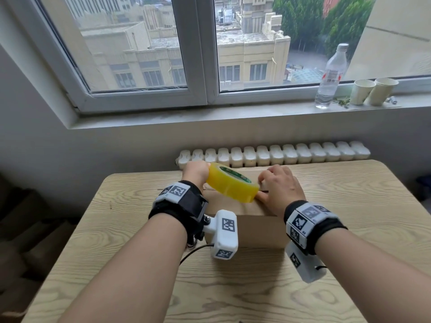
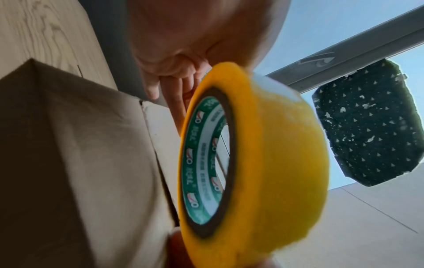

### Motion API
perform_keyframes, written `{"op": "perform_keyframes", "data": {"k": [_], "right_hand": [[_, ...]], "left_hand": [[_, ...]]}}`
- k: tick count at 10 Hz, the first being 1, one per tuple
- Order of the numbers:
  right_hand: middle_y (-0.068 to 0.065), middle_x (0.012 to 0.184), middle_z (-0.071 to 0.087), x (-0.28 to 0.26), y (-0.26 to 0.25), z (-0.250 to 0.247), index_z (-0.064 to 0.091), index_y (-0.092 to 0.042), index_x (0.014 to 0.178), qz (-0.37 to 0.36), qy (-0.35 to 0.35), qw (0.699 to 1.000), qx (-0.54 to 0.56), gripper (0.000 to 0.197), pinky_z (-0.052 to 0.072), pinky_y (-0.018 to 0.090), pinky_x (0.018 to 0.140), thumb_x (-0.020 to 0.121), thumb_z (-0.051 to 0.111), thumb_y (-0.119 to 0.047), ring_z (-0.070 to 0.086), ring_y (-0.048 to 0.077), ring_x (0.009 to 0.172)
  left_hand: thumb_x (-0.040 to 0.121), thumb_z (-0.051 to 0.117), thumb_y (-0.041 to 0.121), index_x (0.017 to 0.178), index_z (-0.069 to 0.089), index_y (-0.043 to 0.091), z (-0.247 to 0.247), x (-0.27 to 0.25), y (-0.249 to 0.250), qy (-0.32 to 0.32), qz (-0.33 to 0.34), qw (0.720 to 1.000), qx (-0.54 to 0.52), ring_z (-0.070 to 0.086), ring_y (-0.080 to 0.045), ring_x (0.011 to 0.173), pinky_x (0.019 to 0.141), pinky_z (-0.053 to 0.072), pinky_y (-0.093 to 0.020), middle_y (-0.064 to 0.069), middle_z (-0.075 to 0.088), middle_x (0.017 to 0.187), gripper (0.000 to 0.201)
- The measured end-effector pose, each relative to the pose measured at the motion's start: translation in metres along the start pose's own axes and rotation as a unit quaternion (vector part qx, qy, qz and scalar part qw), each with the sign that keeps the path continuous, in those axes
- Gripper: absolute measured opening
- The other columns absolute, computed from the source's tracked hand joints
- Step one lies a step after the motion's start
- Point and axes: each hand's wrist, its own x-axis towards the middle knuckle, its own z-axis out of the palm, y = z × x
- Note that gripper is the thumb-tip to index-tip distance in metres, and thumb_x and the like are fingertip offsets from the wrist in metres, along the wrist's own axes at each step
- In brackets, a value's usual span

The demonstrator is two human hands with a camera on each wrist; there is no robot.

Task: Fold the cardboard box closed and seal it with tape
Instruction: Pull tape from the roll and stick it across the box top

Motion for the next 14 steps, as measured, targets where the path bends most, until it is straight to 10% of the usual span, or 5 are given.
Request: {"op": "perform_keyframes", "data": {"k": [3,5,7,9,14], "right_hand": [[-0.008,0.097,0.049,0.001,-0.005,-0.012,0.040,-0.030,0.094,0.008,-0.043,0.997,0.069,0.033,0.034,0.026,0.075,0.080,0.070,-0.036,0.052,0.015,0.091],[-0.007,0.107,0.060,0.007,0.004,-0.009,0.047,-0.040,0.126,0.026,-0.080,0.975,0.208,0.067,0.049,0.032,0.085,0.067,0.080,-0.035,0.057,0.013,0.084],[-0.001,0.099,0.065,0.018,-0.008,-0.011,0.055,-0.025,0.109,0.071,-0.078,0.915,0.389,0.057,0.053,0.033,0.083,0.065,0.080,-0.052,0.064,0.013,0.091],[0.001,0.081,0.058,0.022,-0.005,-0.015,0.049,-0.021,0.082,0.093,-0.048,0.954,0.279,0.024,0.045,0.032,0.067,0.078,0.071,-0.031,0.058,0.022,0.079],[0.004,0.095,0.053,0.012,-0.011,-0.032,0.040,-0.018,0.117,0.028,-0.036,0.990,0.136,0.035,0.047,0.041,0.081,0.087,0.058,-0.021,0.057,0.032,0.093]], "left_hand": [[0.095,0.034,0.001,0.108,0.057,0.002,0.004,-0.008,-0.007,-0.016,-0.062,0.996,-0.056,0.057,-0.024,0.059,0.052,0.053,-0.031,-0.012,0.054,0.068,0.027],[0.095,0.042,-0.005,0.078,0.050,0.006,0.005,0.001,-0.029,-0.059,-0.011,0.998,-0.001,0.065,-0.022,0.067,0.054,0.058,-0.028,-0.019,0.061,0.093,0.022],[0.093,0.056,0.000,0.088,0.044,0.006,-0.003,-0.003,-0.036,-0.081,0.082,0.993,-0.026,0.068,-0.026,0.075,0.076,0.060,-0.032,-0.011,0.058,0.080,0.015],[0.094,0.057,0.005,0.085,0.046,0.006,-0.005,-0.004,-0.031,-0.113,0.090,0.989,0.039,0.066,-0.023,0.073,0.072,0.057,-0.027,-0.015,0.059,0.084,0.014],[0.098,0.043,-0.002,0.093,0.044,0.004,-0.027,0.003,-0.019,-0.104,0.027,0.993,0.041,0.063,-0.021,0.064,0.054,0.058,-0.029,-0.014,0.055,0.075,0.008]]}}
